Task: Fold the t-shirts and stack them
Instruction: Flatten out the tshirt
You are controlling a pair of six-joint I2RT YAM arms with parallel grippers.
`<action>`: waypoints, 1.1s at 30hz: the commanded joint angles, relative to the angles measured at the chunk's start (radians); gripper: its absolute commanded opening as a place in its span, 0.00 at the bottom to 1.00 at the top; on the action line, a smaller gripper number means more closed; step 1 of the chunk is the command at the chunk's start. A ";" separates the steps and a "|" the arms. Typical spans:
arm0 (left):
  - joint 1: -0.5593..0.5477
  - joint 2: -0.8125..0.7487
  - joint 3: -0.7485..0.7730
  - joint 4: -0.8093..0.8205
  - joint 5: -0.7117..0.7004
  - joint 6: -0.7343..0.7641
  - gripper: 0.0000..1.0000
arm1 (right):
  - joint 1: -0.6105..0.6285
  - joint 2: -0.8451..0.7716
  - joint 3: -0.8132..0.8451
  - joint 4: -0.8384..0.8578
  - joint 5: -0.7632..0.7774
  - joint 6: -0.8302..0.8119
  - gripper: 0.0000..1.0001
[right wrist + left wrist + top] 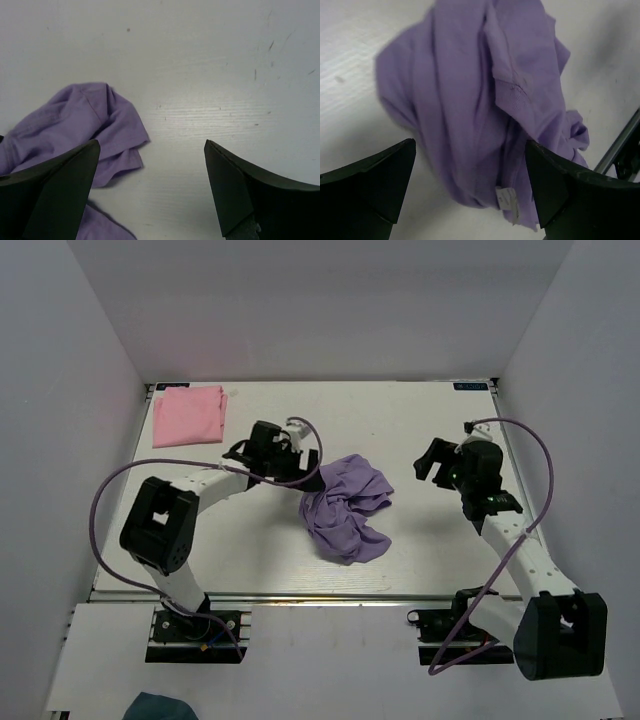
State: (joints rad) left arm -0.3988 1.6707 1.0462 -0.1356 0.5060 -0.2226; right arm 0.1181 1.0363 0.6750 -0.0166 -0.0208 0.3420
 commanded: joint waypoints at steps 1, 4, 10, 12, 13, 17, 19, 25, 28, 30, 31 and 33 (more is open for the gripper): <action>-0.078 0.041 0.052 -0.047 0.018 0.002 1.00 | 0.003 0.053 0.009 -0.051 -0.077 0.006 0.90; -0.107 0.050 0.026 -0.026 0.019 -0.012 0.89 | 0.006 0.120 0.005 -0.039 -0.187 0.003 0.90; -0.156 0.060 0.063 -0.047 -0.064 -0.024 0.00 | 0.047 0.257 0.032 -0.049 -0.217 -0.009 0.90; -0.156 0.044 0.074 -0.059 -0.096 -0.024 0.00 | 0.055 0.272 0.044 -0.034 -0.228 -0.011 0.90; -0.166 0.032 0.074 -0.059 -0.106 -0.024 0.00 | 0.061 0.287 0.046 -0.029 -0.231 -0.015 0.90; -0.166 -0.051 0.074 -0.073 -0.176 -0.024 0.00 | 0.116 0.330 0.078 -0.037 -0.205 -0.040 0.90; -0.166 -0.090 0.074 -0.082 -0.201 -0.015 0.00 | 0.140 0.369 0.106 -0.052 -0.189 -0.058 0.90; -0.166 -0.132 0.074 -0.094 -0.221 -0.006 0.00 | 0.213 0.464 0.165 -0.071 -0.134 -0.049 0.85; -0.166 -0.132 0.083 -0.094 -0.212 -0.006 0.00 | 0.242 0.517 0.175 -0.056 -0.117 -0.038 0.85; -0.166 -0.132 0.083 -0.104 -0.202 0.006 0.00 | 0.261 0.545 0.193 -0.052 -0.114 -0.040 0.85; -0.166 -0.132 0.083 -0.104 -0.202 0.006 0.00 | 0.276 0.560 0.201 -0.051 -0.113 -0.040 0.85; -0.166 -0.132 0.083 -0.104 -0.202 0.006 0.00 | 0.288 0.590 0.224 -0.046 -0.111 -0.037 0.83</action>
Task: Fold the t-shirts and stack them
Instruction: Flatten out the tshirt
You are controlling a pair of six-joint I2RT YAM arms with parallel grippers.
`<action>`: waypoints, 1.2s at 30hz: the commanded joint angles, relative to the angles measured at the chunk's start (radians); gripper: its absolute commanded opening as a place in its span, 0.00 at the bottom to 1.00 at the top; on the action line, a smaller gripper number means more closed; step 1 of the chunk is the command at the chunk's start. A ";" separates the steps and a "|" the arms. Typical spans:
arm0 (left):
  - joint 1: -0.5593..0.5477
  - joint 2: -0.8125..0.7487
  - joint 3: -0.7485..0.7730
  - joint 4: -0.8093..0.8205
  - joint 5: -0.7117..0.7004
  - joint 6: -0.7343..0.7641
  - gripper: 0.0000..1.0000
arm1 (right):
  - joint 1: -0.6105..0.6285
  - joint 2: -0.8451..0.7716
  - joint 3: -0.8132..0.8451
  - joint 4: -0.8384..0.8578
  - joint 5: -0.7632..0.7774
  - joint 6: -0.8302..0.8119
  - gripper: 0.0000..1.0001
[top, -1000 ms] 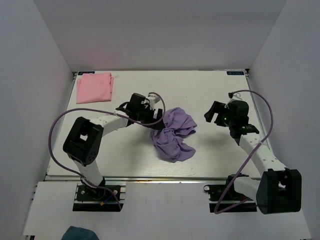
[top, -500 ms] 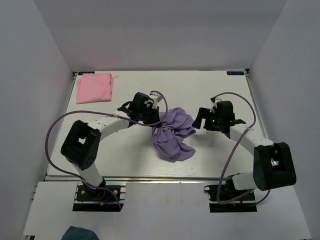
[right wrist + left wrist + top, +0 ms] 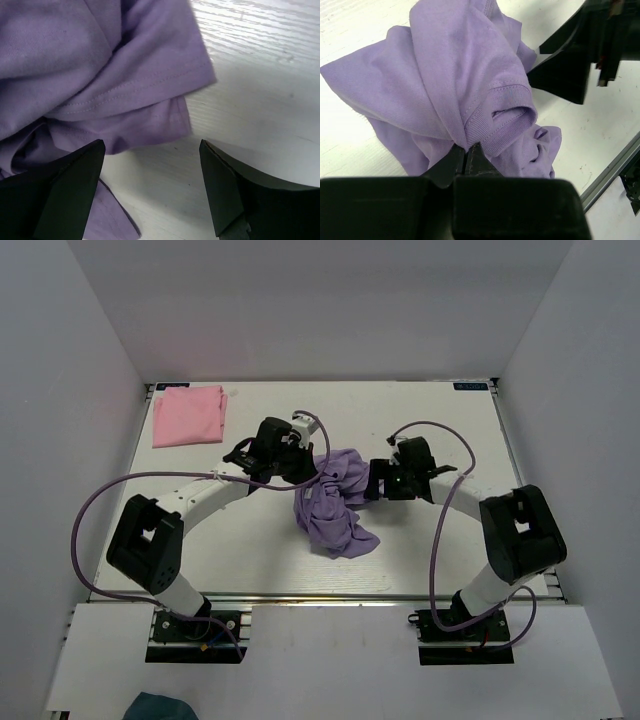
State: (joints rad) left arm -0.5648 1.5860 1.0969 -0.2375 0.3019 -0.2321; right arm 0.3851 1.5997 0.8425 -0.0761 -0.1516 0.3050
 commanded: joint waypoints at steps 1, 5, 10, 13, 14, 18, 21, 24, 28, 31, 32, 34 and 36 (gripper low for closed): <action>0.000 -0.047 0.032 -0.011 0.002 0.016 0.00 | 0.040 0.034 0.061 0.024 0.023 0.000 0.81; 0.000 -0.057 0.032 -0.011 0.002 0.016 0.08 | 0.049 0.065 0.070 0.064 0.063 0.043 0.59; 0.000 -0.066 0.032 -0.038 -0.030 0.016 0.04 | 0.049 0.057 0.040 0.164 0.118 0.092 0.01; 0.000 -0.081 0.041 -0.059 -0.043 0.027 0.00 | 0.049 0.040 0.029 0.179 0.180 0.092 0.00; 0.000 -0.092 0.041 -0.059 -0.055 0.037 0.00 | 0.051 0.010 0.020 0.186 0.199 0.092 0.00; 0.000 -0.161 0.041 -0.036 -0.087 0.059 0.00 | 0.047 -0.081 -0.013 0.240 0.337 0.095 0.00; 0.000 -0.211 0.052 -0.016 -0.098 0.088 0.00 | 0.043 -0.180 -0.031 0.263 0.424 0.079 0.00; 0.000 -0.235 0.121 -0.016 -0.110 0.097 0.00 | 0.044 -0.254 -0.005 0.269 0.507 0.036 0.00; 0.000 -0.287 0.199 -0.003 -0.191 0.135 0.00 | 0.038 -0.329 0.090 0.246 0.726 -0.032 0.00; 0.000 -0.328 0.221 0.009 -0.280 0.160 0.00 | 0.031 -0.410 0.142 0.272 0.859 -0.092 0.00; 0.000 -0.328 0.236 0.009 -0.302 0.172 0.00 | 0.028 -0.423 0.150 0.306 0.894 -0.143 0.00; 0.009 -0.343 0.250 0.009 -0.360 0.197 0.00 | 0.023 -0.464 0.182 0.334 0.928 -0.188 0.00; 0.009 -0.380 0.276 -0.019 -0.432 0.207 0.00 | 0.021 -0.500 0.216 0.387 0.974 -0.277 0.00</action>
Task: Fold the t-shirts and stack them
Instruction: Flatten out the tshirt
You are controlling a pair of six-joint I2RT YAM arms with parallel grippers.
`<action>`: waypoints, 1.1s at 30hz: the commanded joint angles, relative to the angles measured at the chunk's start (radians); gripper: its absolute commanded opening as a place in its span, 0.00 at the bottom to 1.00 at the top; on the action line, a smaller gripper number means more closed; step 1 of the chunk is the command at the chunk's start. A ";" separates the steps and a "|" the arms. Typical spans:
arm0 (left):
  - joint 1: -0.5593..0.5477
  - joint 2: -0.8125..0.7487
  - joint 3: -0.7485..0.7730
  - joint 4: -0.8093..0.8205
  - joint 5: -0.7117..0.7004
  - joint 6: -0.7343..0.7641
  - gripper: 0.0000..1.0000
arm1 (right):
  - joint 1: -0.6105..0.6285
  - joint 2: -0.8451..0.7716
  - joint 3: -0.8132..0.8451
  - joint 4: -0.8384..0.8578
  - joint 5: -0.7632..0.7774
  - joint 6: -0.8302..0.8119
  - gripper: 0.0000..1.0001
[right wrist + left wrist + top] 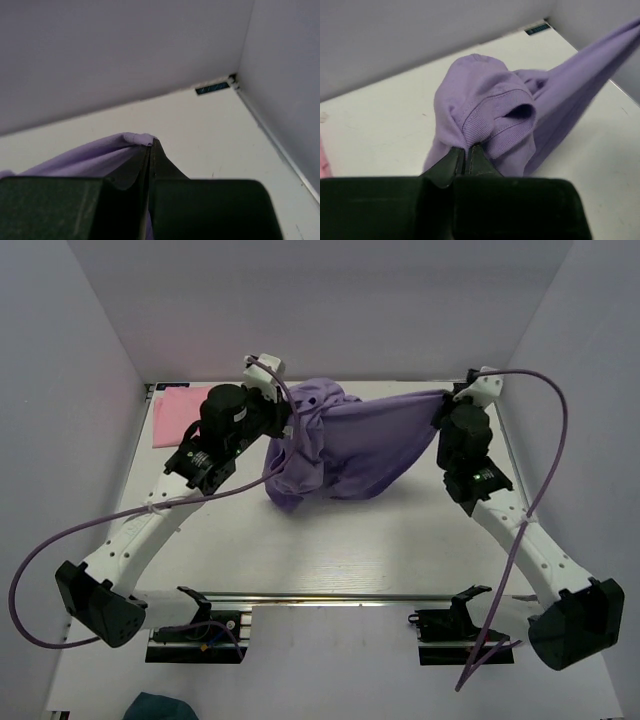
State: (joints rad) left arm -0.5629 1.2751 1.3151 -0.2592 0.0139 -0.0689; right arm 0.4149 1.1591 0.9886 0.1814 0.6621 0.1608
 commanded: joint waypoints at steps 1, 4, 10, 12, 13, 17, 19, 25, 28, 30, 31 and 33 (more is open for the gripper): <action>0.008 -0.092 0.070 0.003 -0.184 0.044 0.00 | -0.011 -0.074 0.090 0.173 0.181 -0.202 0.00; 0.008 -0.124 0.070 0.012 -0.198 0.066 0.00 | -0.011 -0.105 0.122 0.217 0.191 -0.278 0.00; 0.008 -0.243 0.079 0.040 -0.149 0.115 0.00 | -0.011 -0.188 0.237 0.216 0.127 -0.352 0.00; 0.008 -0.267 0.088 0.040 -0.109 0.132 0.00 | -0.011 -0.205 0.272 0.225 0.110 -0.383 0.00; 0.008 -0.289 0.098 0.040 -0.095 0.147 0.00 | -0.008 -0.226 0.281 0.227 0.107 -0.392 0.00; 0.008 -0.324 0.111 0.031 -0.010 0.156 0.00 | -0.008 -0.252 0.346 0.221 0.085 -0.438 0.00; 0.008 -0.335 0.121 0.040 0.017 0.156 0.00 | -0.011 -0.259 0.360 0.216 0.064 -0.454 0.00; 0.008 -0.243 0.121 0.040 -0.079 0.075 0.00 | -0.008 -0.223 0.323 0.285 0.108 -0.493 0.00; 0.008 -0.171 0.121 0.017 -0.158 0.018 0.00 | -0.013 -0.184 0.302 0.299 0.135 -0.486 0.00; 0.017 -0.088 0.086 0.026 -0.269 -0.020 0.00 | -0.014 -0.132 0.269 0.299 0.142 -0.462 0.00; 0.017 -0.057 0.075 0.026 -0.299 -0.032 0.00 | -0.013 -0.092 0.262 0.300 0.152 -0.455 0.00; 0.017 0.016 0.063 0.038 -0.359 -0.032 0.00 | -0.018 -0.014 0.252 0.297 0.220 -0.437 0.00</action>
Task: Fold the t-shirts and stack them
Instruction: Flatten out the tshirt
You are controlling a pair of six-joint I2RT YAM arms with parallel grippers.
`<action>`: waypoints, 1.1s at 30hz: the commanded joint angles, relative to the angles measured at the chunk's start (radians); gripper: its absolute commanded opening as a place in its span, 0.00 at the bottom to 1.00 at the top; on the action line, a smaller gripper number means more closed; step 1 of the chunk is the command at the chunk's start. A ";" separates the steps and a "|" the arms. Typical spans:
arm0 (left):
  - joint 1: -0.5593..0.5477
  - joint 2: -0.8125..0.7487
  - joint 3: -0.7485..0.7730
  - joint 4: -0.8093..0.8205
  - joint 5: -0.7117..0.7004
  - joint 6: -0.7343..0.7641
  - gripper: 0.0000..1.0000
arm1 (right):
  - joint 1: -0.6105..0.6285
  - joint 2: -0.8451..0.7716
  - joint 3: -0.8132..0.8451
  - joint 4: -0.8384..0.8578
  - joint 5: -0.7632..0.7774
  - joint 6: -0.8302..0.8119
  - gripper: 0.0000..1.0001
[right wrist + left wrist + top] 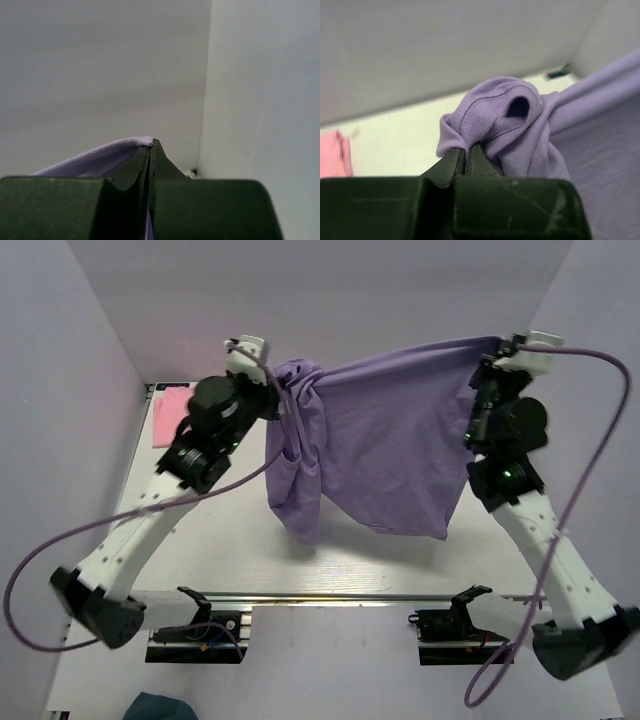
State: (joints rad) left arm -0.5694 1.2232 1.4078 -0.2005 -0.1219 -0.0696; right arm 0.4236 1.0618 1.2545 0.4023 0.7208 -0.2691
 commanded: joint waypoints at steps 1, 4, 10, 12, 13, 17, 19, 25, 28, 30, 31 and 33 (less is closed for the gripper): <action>0.023 0.160 -0.030 -0.020 -0.241 -0.042 0.00 | -0.038 0.148 -0.017 0.079 0.172 -0.002 0.00; 0.034 0.386 0.029 -0.020 -0.259 -0.053 0.00 | -0.064 0.328 -0.029 0.086 0.195 0.048 0.00; 0.081 0.868 0.435 -0.218 -0.271 -0.073 0.20 | -0.129 0.790 0.253 -0.156 0.129 0.217 0.00; 0.095 0.979 0.626 -0.319 -0.289 -0.085 0.68 | -0.140 0.909 0.378 -0.259 0.114 0.247 0.00; 0.108 1.049 0.667 -0.333 -0.289 -0.085 0.83 | -0.152 0.949 0.464 -0.287 0.106 0.258 0.00; 0.129 1.079 0.717 -0.312 -0.205 -0.085 1.00 | -0.167 1.142 0.667 -0.431 0.048 0.289 0.84; 0.149 1.067 0.708 -0.303 -0.164 -0.085 1.00 | -0.170 1.144 0.662 -0.441 0.019 0.307 0.90; 0.149 0.958 0.665 -0.347 -0.154 -0.105 1.00 | -0.189 1.048 0.588 -0.523 -0.102 0.405 0.90; 0.149 0.804 0.475 -0.333 -0.115 -0.120 1.00 | -0.189 0.901 0.483 -0.569 -0.176 0.441 0.90; 0.140 0.713 0.368 -0.312 -0.105 -0.136 1.00 | -0.190 0.852 0.408 -0.592 -0.195 0.476 0.90; 0.129 0.622 0.259 -0.303 -0.095 -0.160 1.00 | -0.192 0.827 0.348 -0.600 -0.243 0.501 0.90; 0.129 0.543 0.154 -0.287 -0.065 -0.189 1.00 | -0.197 0.717 0.254 -0.600 -0.288 0.539 0.90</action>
State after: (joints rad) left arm -0.4286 1.9446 1.6764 -0.5022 -0.2428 -0.2012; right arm 0.2375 1.9209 1.6180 -0.1719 0.5354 0.1745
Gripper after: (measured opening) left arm 0.997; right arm 0.904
